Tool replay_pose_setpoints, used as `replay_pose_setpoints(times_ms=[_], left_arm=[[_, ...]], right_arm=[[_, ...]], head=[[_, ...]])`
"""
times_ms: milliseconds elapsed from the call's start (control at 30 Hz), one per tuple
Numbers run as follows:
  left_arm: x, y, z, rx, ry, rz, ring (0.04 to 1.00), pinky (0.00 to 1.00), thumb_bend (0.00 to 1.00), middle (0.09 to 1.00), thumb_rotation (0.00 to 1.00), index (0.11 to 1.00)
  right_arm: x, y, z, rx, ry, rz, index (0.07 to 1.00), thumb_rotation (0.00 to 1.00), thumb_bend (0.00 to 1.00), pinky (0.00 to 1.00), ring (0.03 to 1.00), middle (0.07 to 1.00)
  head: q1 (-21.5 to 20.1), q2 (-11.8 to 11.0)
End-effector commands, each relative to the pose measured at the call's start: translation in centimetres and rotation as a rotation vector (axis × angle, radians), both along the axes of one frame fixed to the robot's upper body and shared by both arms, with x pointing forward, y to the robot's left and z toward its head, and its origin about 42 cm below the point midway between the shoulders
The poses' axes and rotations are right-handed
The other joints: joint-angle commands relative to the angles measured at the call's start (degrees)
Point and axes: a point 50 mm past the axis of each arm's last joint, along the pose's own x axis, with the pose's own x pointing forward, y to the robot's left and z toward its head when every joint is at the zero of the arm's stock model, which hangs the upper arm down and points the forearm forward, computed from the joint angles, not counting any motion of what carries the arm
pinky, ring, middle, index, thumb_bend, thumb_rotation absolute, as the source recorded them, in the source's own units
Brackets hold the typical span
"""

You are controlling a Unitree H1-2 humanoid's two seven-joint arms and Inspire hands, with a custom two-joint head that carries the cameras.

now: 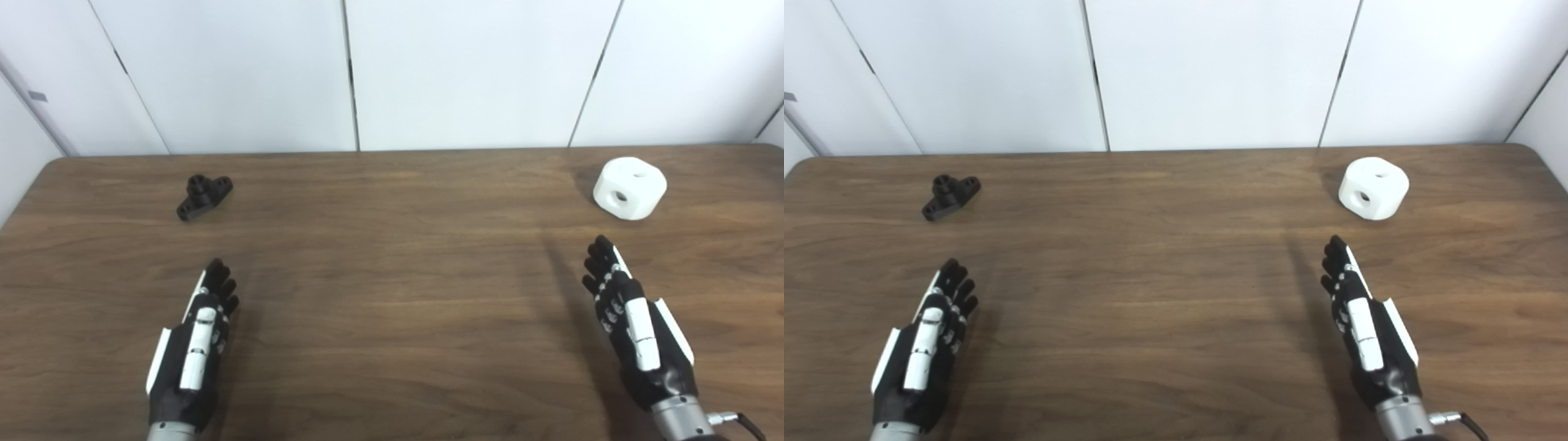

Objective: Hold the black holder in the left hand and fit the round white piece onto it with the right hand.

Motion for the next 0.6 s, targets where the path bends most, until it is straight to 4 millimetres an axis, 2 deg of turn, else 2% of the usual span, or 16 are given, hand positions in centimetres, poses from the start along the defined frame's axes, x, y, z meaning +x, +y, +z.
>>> replay_pose_setpoints(times_ms=[0, 567], left_arm=[[0.21, -0.17, 0.71, -0.009, -0.07, 0.009, 1.0, 1.0, 0.36, 1.0, 0.87, 1.0], [0.21, -0.39, 0.56, -0.025, -0.084, 0.019, 1.0, 1.0, 0.34, 0.998, 0.84, 0.995]], right_arm=[[0.23, 0.16, 1.2, -0.001, -0.079, 0.003, 1.0, 1.0, 0.62, 1.0, 1.0, 1.0], [0.33, -0.04, 0.93, 0.002, -0.085, 0.006, 1.0, 1.0, 0.58, 1.0, 1.0, 1.0]], head=[[0.1, 0.1], [0.8, -0.5]])
